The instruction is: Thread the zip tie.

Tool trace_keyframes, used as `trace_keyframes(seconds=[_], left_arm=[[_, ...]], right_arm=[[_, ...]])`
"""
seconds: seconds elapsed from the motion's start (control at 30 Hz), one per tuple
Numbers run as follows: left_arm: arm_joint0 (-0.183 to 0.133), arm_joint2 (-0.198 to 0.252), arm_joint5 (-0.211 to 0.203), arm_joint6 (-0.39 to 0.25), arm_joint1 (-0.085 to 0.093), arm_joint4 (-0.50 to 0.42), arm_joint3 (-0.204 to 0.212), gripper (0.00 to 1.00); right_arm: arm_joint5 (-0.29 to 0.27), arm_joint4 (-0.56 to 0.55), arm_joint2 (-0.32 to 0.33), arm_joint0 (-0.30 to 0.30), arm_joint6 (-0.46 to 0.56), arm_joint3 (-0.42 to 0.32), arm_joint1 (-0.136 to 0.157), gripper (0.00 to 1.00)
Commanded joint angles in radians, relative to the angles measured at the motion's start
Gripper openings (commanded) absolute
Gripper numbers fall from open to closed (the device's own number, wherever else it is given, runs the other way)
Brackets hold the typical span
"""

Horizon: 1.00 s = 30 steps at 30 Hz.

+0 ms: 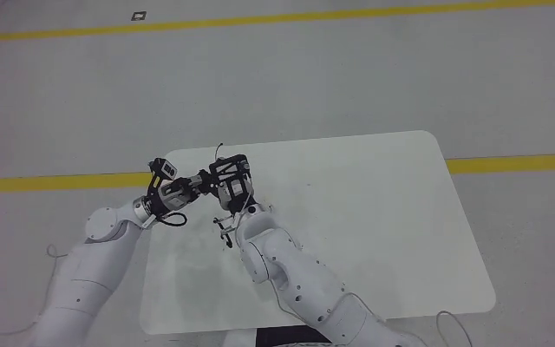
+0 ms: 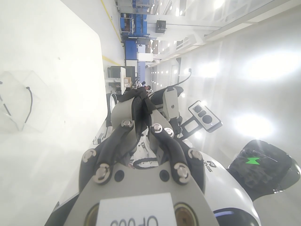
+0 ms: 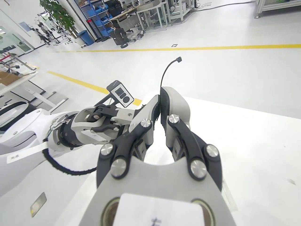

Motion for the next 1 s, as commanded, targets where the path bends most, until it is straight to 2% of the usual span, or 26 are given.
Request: trace_keyframes(seconds=[0.0, 0.97], left_arm=[[0.0, 0.0, 0.0, 0.0, 0.0, 0.0, 0.0, 0.0], [0.0, 0.0, 0.0, 0.0, 0.0, 0.0, 0.0, 0.0]], right_arm=[[0.0, 0.006, -0.005, 0.004, -0.001, 0.007, -0.001, 0.0], [0.013, -0.014, -0.005, 0.03, -0.004, 0.056, -0.019, 0.0]])
